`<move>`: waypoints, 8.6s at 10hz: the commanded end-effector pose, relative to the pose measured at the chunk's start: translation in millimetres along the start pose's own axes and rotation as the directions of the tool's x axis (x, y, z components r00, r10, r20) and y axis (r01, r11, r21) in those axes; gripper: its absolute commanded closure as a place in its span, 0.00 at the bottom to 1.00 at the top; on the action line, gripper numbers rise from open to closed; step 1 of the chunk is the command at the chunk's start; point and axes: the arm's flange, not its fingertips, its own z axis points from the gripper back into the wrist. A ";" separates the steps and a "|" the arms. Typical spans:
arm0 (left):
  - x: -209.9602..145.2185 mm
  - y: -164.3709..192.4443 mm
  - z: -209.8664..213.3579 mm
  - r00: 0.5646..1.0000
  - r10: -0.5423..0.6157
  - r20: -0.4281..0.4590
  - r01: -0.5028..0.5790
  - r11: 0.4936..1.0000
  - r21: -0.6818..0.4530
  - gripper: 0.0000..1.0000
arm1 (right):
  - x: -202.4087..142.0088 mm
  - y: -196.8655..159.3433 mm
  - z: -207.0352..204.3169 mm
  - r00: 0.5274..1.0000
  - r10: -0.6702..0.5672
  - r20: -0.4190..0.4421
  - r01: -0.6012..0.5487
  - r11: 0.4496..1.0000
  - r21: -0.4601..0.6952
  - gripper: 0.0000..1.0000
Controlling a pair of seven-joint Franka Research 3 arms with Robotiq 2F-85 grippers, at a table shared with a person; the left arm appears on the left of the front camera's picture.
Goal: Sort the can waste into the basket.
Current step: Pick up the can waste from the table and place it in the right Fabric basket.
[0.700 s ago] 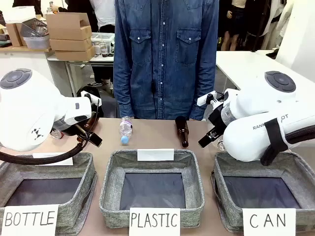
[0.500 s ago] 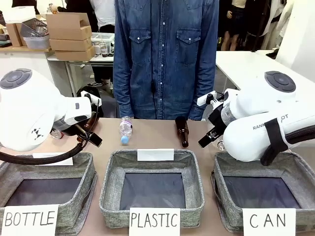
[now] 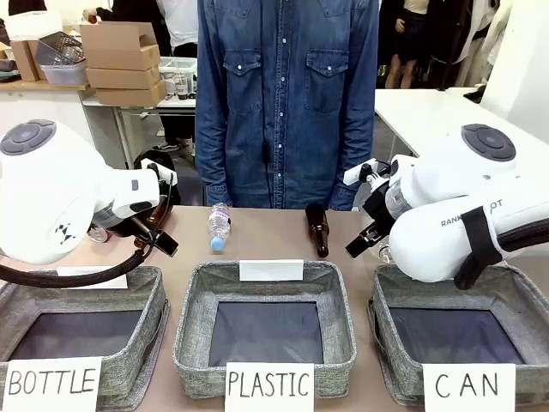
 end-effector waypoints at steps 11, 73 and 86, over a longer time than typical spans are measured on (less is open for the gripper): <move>-57.0 -12.4 192.8 0.950 -0.288 0.118 0.286 0.958 0.035 0.00 | -18.5 28.6 227.2 0.997 0.027 0.066 -0.028 1.000 0.011 0.00; -102.5 218.7 203.2 0.828 0.554 0.088 -0.144 0.362 -0.921 0.00 | -17.9 -314.0 -107.0 0.674 -0.613 -0.412 0.576 0.786 -0.225 0.60; -102.5 218.7 203.2 0.828 0.554 0.088 -0.144 0.362 -0.921 0.00 | 7.9 -300.9 1.9 0.717 -0.614 -0.330 0.576 0.789 -0.214 1.00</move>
